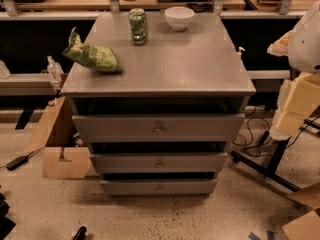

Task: Open middle drawer

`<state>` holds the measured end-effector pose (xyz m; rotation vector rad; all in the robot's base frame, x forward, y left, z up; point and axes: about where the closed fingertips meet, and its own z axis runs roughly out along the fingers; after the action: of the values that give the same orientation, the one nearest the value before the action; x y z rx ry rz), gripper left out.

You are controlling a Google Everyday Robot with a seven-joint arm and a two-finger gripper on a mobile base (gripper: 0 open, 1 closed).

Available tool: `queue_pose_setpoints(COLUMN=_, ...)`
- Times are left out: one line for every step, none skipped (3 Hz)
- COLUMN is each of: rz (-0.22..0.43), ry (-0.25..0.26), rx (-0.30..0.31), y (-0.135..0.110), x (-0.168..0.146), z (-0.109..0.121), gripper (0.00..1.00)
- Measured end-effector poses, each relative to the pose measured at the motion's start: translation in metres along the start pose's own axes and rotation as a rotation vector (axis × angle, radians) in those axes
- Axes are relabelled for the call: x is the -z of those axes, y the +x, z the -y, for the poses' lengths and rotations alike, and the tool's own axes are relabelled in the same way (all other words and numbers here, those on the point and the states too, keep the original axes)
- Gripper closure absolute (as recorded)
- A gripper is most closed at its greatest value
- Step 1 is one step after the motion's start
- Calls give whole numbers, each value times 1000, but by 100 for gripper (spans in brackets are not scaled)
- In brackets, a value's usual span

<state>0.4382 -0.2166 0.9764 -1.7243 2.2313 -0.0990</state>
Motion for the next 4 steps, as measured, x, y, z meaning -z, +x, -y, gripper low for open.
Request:
queue_pose_setpoints(rz=0, ry=0, rx=0, y=0, x=0, z=0, gripper=0)
queue_pose_setpoints(rz=44, ry=11, rx=-6, y=0, x=-23, z=-1, gripper=0)
queue_pose_setpoints(rz=149, ry=-10, rx=-19, y=5, x=-72, z=-33, gripper=0)
queue_pose_setpoints(rz=228, ry=-49, rx=-33, y=16, x=-141, z=-72, gripper=0)
